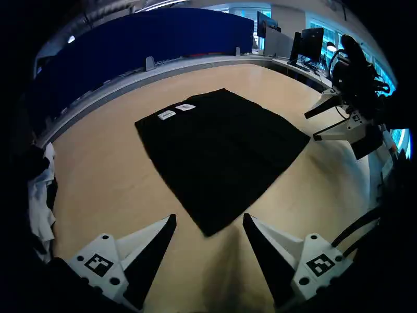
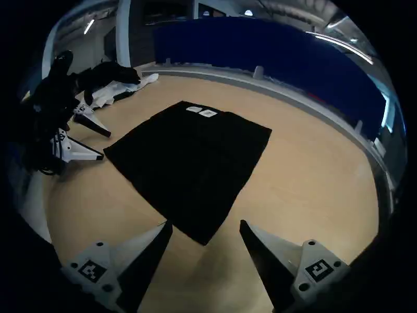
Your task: Fold towel
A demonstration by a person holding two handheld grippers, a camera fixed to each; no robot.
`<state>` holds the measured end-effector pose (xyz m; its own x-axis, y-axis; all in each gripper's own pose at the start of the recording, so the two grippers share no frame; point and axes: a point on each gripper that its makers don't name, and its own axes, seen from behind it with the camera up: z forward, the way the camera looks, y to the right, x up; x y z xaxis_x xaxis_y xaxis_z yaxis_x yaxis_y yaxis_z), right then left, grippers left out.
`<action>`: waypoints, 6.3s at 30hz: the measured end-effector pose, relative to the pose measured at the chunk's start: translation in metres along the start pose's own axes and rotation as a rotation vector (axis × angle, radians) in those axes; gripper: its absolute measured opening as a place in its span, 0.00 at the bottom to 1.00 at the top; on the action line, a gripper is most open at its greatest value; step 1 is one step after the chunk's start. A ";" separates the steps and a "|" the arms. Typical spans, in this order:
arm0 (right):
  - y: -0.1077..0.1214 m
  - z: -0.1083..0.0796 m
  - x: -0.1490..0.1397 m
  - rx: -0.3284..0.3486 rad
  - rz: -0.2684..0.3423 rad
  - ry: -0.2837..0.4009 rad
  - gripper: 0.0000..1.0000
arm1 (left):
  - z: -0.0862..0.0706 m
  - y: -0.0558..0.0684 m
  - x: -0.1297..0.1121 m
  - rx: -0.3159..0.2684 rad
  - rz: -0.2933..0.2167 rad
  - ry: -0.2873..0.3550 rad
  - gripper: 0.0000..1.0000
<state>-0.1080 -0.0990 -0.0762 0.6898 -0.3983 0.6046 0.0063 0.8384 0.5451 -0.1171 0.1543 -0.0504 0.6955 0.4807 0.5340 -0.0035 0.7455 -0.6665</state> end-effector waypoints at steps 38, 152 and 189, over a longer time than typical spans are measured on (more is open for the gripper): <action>-0.007 0.008 -0.029 0.005 0.029 -0.067 0.38 | 0.008 0.015 -0.011 -0.001 0.054 -0.062 0.44; 0.039 -0.033 0.112 -0.015 0.106 0.043 0.12 | -0.037 -0.013 0.083 0.050 -0.127 -0.155 0.08; 0.088 0.059 0.102 -0.068 0.207 -0.039 0.12 | 0.045 -0.064 0.077 0.098 -0.103 -0.281 0.31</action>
<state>-0.0799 -0.0884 0.0680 0.6526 -0.2279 0.7226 -0.0830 0.9264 0.3672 -0.0954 0.1649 0.0567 0.4700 0.4987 0.7283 -0.0222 0.8315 -0.5550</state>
